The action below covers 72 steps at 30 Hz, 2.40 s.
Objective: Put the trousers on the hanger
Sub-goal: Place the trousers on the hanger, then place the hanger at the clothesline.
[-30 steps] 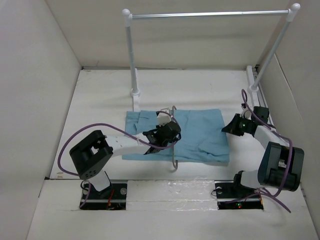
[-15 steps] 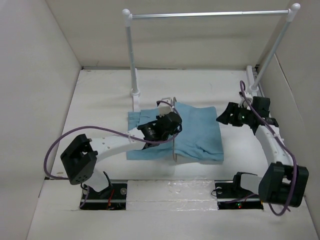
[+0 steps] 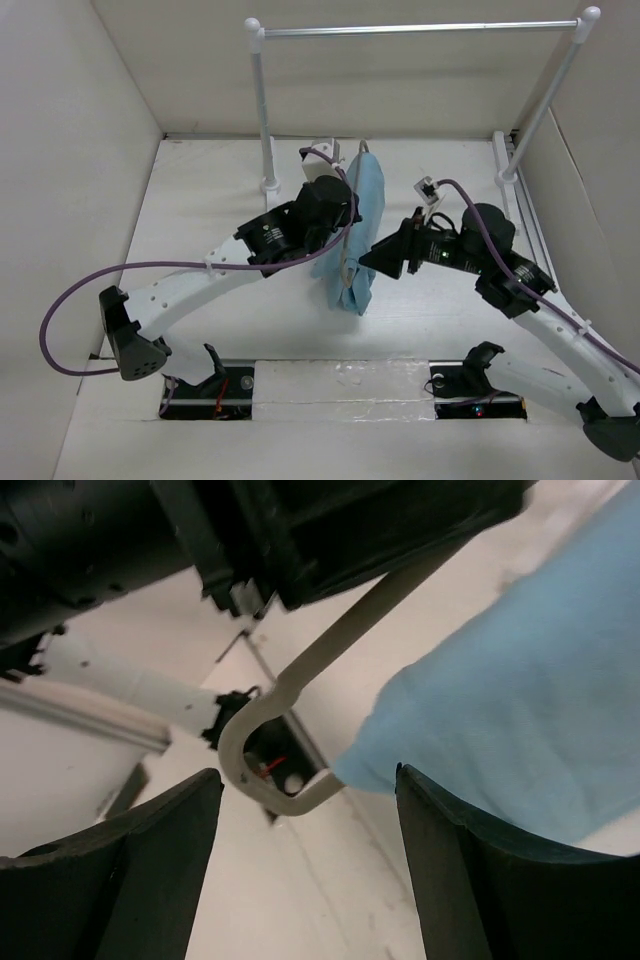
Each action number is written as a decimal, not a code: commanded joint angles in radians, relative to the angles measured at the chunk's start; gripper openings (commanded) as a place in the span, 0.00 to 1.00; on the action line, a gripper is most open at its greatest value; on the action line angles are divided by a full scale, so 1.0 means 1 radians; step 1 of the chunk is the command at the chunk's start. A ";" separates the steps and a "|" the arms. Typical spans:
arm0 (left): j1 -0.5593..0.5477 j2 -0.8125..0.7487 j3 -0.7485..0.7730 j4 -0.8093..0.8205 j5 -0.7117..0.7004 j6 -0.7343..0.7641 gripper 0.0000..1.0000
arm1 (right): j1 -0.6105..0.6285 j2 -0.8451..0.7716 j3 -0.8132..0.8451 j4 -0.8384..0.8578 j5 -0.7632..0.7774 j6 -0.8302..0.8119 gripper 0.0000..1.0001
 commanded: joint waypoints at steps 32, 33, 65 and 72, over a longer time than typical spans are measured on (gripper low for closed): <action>0.026 0.016 0.285 0.104 0.037 0.120 0.00 | 0.242 0.224 -0.094 0.759 0.179 0.451 0.14; 0.041 0.024 0.305 0.098 0.071 0.123 0.00 | 0.242 0.223 -0.080 0.765 0.182 0.457 0.13; 0.041 -0.292 0.084 -0.007 -0.033 0.226 0.69 | -0.574 0.429 0.319 1.075 -0.212 0.749 0.00; 0.041 -0.423 -0.188 -0.080 0.001 0.097 0.69 | -0.651 0.644 0.541 1.158 -0.246 0.847 0.00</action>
